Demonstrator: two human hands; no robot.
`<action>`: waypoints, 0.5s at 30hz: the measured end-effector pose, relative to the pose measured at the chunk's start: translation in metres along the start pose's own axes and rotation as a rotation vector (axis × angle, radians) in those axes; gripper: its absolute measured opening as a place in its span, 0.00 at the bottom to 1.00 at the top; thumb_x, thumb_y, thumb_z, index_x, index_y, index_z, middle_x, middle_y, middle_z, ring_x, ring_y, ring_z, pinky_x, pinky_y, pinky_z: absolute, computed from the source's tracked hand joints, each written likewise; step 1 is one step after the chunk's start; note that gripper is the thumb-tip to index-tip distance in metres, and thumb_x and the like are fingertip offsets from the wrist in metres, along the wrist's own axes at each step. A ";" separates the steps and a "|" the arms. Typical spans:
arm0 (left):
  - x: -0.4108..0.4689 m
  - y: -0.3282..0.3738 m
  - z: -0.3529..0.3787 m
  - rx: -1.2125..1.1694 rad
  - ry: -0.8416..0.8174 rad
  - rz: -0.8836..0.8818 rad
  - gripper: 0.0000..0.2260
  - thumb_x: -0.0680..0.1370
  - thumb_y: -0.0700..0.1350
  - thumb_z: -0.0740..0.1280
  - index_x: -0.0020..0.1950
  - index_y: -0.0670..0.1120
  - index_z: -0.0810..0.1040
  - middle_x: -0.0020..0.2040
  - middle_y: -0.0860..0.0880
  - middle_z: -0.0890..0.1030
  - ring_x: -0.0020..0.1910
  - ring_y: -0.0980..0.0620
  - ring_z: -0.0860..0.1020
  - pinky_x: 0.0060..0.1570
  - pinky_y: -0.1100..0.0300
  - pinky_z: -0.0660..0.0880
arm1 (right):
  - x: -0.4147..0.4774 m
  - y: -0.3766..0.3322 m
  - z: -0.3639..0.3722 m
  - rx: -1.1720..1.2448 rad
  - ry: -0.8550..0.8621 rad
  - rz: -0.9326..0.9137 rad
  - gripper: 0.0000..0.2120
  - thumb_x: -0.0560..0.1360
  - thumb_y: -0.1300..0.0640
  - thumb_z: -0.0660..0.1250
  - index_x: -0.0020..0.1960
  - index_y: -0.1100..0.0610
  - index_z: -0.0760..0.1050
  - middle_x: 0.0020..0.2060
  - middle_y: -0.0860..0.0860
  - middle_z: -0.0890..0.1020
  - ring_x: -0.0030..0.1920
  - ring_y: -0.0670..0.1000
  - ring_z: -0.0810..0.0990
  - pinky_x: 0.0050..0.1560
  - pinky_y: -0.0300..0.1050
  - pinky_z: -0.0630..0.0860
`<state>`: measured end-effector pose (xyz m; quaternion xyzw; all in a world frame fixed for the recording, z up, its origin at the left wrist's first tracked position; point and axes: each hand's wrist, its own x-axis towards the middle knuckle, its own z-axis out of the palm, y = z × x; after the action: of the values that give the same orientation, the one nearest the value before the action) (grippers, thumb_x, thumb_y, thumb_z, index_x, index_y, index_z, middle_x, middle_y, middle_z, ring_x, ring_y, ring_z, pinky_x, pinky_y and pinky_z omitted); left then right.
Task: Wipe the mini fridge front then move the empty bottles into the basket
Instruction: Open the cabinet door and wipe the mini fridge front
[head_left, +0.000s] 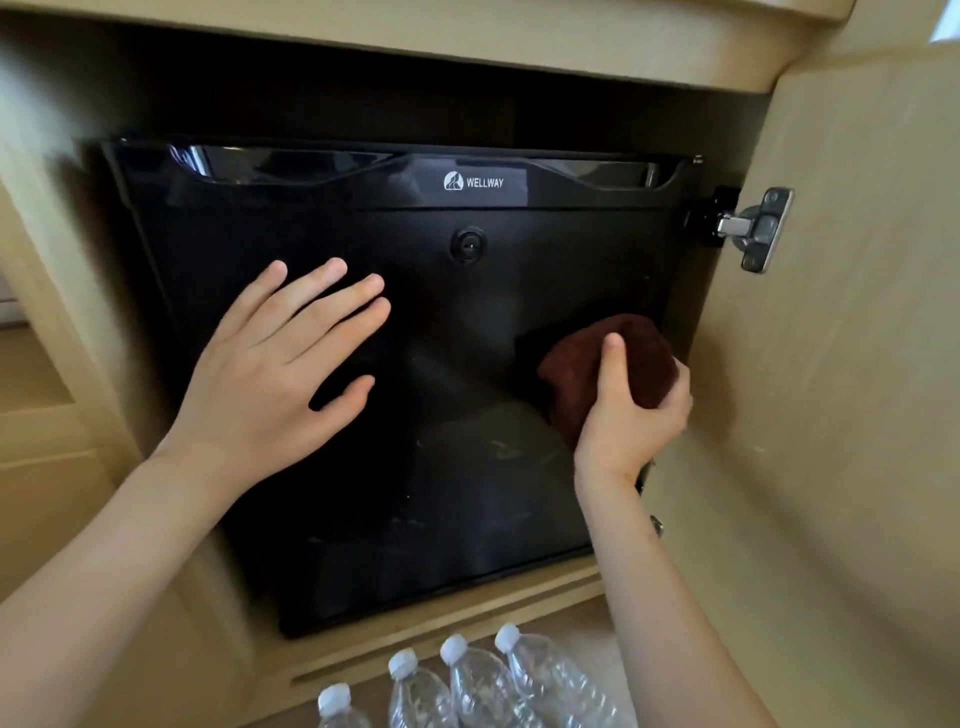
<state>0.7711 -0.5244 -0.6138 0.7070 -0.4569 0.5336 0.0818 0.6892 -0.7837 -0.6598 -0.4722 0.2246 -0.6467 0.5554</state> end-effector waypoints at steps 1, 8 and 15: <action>0.000 0.000 -0.001 0.000 -0.007 0.002 0.21 0.79 0.48 0.66 0.72 0.44 0.74 0.74 0.48 0.71 0.76 0.46 0.66 0.76 0.43 0.58 | -0.004 0.001 0.005 0.008 0.030 0.024 0.13 0.71 0.49 0.77 0.52 0.47 0.77 0.52 0.48 0.75 0.47 0.28 0.75 0.45 0.20 0.69; 0.000 0.002 0.004 0.003 0.007 -0.017 0.22 0.78 0.47 0.66 0.72 0.44 0.74 0.74 0.48 0.71 0.77 0.46 0.65 0.77 0.43 0.57 | -0.084 0.000 0.020 -0.122 -0.343 -0.341 0.20 0.70 0.50 0.78 0.58 0.56 0.81 0.51 0.50 0.72 0.51 0.52 0.78 0.55 0.44 0.78; -0.001 -0.001 0.012 0.021 0.053 0.004 0.22 0.78 0.47 0.67 0.72 0.45 0.74 0.73 0.48 0.72 0.76 0.46 0.66 0.77 0.44 0.56 | -0.008 -0.002 0.009 0.026 0.002 -0.054 0.16 0.70 0.45 0.77 0.55 0.47 0.79 0.52 0.47 0.77 0.51 0.37 0.79 0.48 0.29 0.75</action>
<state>0.7798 -0.5303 -0.6187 0.6925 -0.4503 0.5571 0.0853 0.6954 -0.7735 -0.6575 -0.4701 0.2040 -0.6649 0.5434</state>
